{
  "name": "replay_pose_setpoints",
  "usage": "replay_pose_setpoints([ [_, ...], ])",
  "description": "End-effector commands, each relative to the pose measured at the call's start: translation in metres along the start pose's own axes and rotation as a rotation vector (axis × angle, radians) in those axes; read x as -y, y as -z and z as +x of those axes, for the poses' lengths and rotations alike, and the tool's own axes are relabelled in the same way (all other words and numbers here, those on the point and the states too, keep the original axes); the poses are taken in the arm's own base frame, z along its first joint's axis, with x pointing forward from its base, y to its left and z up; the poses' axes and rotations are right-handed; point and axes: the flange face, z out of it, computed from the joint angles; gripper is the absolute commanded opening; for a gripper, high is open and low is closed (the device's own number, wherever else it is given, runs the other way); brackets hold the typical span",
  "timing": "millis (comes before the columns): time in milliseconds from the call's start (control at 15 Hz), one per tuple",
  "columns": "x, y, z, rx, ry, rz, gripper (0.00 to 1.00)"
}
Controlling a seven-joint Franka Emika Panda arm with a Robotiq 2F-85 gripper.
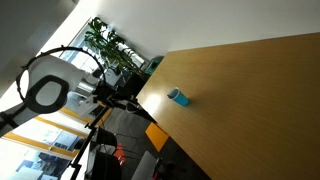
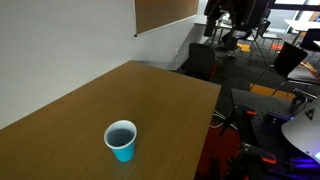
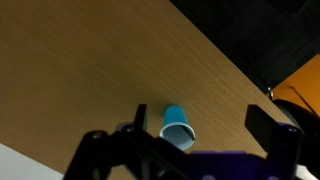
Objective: Take the pen out of the light blue cup
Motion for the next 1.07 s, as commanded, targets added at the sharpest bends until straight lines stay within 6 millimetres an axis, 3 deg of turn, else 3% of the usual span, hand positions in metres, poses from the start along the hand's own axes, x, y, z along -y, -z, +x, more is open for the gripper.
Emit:
replay_pose_setpoints([
  [0,-0.02,-0.016,0.034,-0.044,0.159,0.093,1.0],
  [600,-0.049,-0.052,0.08,-0.169,0.494,0.42,1.0],
  [667,-0.042,-0.05,0.066,-0.16,0.463,0.361,1.0],
  [1000,-0.048,-0.06,0.08,-0.179,0.505,0.408,1.0],
])
